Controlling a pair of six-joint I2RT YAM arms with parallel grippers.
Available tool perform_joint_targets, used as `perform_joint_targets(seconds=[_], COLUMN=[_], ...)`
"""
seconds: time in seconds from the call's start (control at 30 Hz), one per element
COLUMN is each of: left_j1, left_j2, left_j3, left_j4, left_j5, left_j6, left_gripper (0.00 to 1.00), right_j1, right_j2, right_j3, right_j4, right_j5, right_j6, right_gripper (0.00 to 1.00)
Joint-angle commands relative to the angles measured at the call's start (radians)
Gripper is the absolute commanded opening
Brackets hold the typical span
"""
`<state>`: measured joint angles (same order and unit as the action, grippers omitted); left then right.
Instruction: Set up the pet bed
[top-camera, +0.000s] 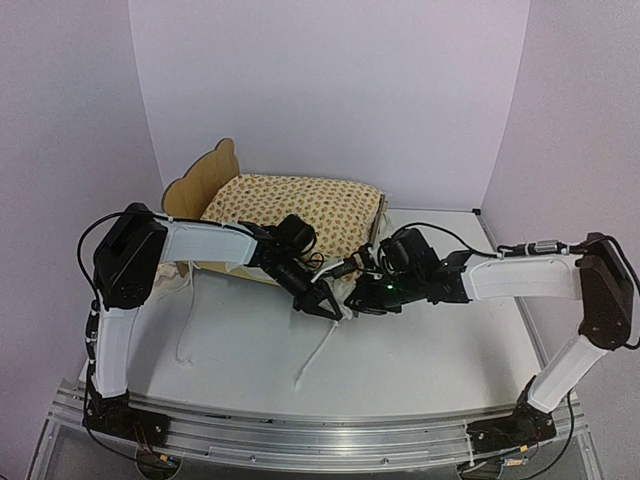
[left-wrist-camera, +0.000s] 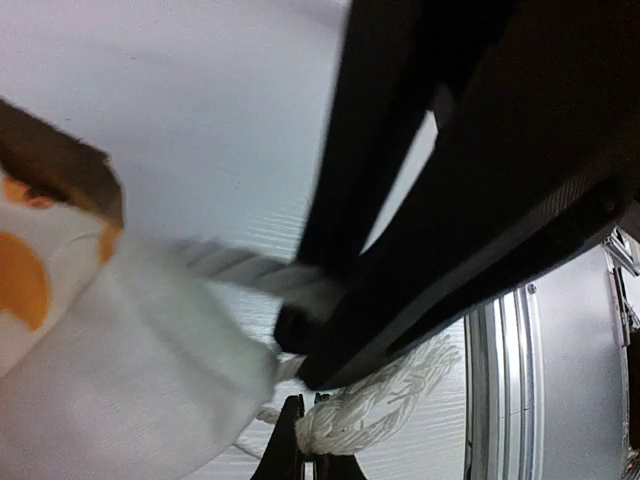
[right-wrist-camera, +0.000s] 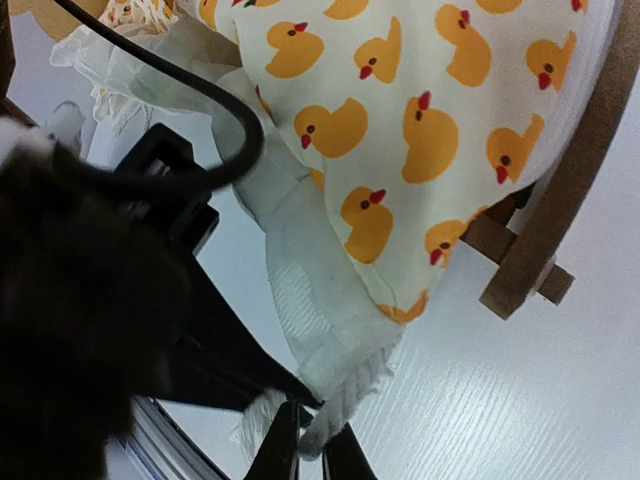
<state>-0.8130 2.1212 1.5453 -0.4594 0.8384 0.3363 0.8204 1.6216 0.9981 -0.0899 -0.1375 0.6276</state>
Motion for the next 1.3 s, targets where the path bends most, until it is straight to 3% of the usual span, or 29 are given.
perform_joint_targets(seconds=[0.0,0.2,0.3,0.6,0.8,0.93,1.03,1.13,1.27], left_j1=[0.001,0.063,0.066,0.023,0.026,0.025,0.025,0.024,0.021], left_j2=[0.027,0.064,0.070,0.123,0.184,0.173,0.192,0.221,0.246], left_j3=[0.078,0.107,0.098,0.107,0.142,0.111,0.122,0.151,0.169], left_j4=[0.072,0.121,0.114,0.164,0.165,0.197,0.196,0.185,0.185], left_j5=[0.001,-0.052,-0.085,0.017,0.071,0.097,0.082,0.074,0.064], left_j6=[0.021,-0.104,-0.077,-0.058,-0.070,-0.047,-0.043,-0.054,-0.055], left_gripper=[0.00,0.00,0.00,0.00,0.00,0.00,0.00,0.00,0.00], right_j1=[-0.016,-0.031,-0.038,-0.045,-0.049,-0.049,-0.043,-0.021,-0.014], right_j2=[0.025,-0.016,-0.018,0.041,0.090,0.084,0.067,0.049,-0.015], right_j3=[0.045,-0.005,-0.016,0.040,0.048,0.048,0.085,0.143,0.138], right_j4=[-0.010,-0.007,0.024,0.143,0.177,0.173,0.124,-0.012,-0.044], right_j5=[-0.063,-0.067,-0.095,-0.189,-0.155,-0.122,-0.097,-0.049,-0.042], right_j6=[-0.001,0.007,0.006,0.022,0.078,0.122,0.141,0.123,0.127], right_gripper=[0.10,0.03,0.03,0.08,0.29,0.37,0.56,0.58,0.58])
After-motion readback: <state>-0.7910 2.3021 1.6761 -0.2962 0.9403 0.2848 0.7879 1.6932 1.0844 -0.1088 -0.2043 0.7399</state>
